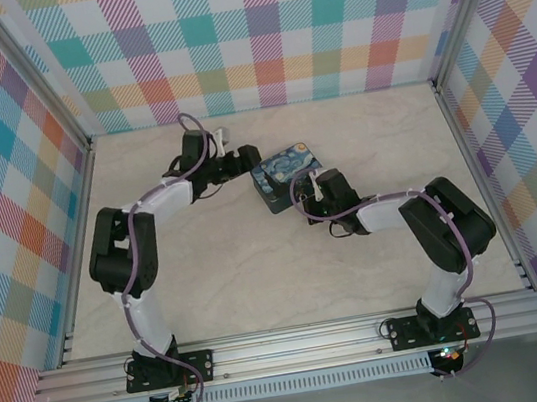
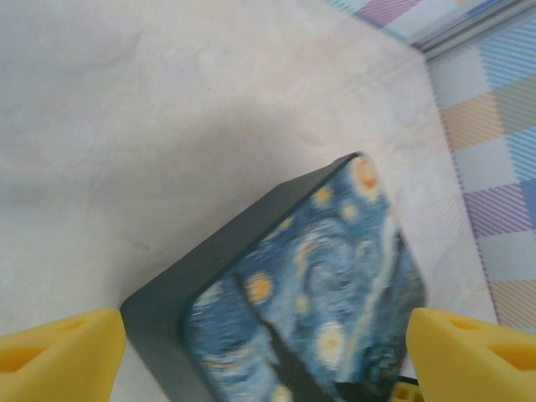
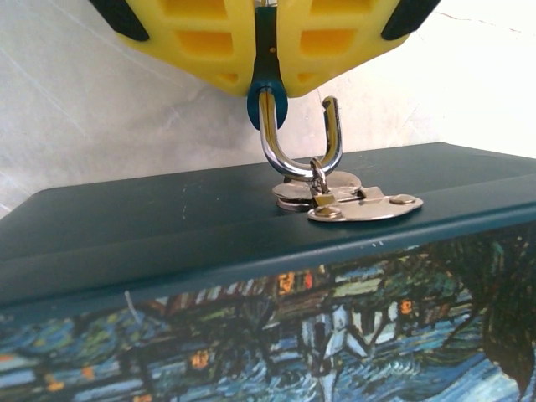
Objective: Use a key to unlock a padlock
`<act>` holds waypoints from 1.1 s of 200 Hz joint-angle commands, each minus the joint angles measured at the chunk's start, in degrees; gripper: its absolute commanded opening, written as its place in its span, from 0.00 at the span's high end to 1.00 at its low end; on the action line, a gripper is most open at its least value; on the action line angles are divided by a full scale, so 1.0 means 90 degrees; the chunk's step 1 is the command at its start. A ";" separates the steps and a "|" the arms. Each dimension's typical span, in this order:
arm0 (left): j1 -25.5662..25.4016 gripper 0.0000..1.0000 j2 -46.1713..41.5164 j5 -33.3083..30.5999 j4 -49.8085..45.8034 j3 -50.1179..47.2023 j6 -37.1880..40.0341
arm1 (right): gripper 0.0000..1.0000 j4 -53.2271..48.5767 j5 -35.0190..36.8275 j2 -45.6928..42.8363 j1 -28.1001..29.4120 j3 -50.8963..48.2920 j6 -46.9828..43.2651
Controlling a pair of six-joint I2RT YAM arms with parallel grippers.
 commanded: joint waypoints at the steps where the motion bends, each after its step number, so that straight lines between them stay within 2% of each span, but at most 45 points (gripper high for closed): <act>1: -0.0390 0.14 -0.0454 -0.0202 0.0043 -0.0011 0.0336 | 0.89 -0.0230 -0.0022 -0.0048 -0.0037 -0.0099 0.0173; 49: -0.1080 0.15 -0.0089 -0.0130 0.0018 0.0241 0.0259 | 0.89 -0.0242 -0.0039 -0.0045 -0.0037 -0.0104 0.0307; 82: -0.1228 0.15 0.0236 -0.0258 0.0023 0.0294 0.0186 | 0.84 -0.0189 -0.0550 -0.0162 -0.0104 -0.0150 0.0168; 109: -0.1228 0.15 0.0320 -0.0343 0.0093 0.0200 0.0157 | 0.72 0.0026 -0.1002 -0.0343 -0.0190 -0.0343 0.0051; 151: -0.1228 0.15 0.0420 -0.0383 0.0068 0.0210 0.0165 | 0.55 0.0018 -0.1150 -0.0828 -0.0380 -0.0661 -0.0110; 172: -0.1228 0.16 0.0478 -0.0393 0.0059 0.0211 0.0137 | 0.54 0.0072 -0.1312 -0.0970 -0.0501 -0.0819 -0.0059; 220: -0.1228 0.16 0.0473 -0.0356 0.0121 0.0143 0.0098 | 0.56 0.0595 -0.2475 -0.0664 -0.0812 -0.0815 0.0520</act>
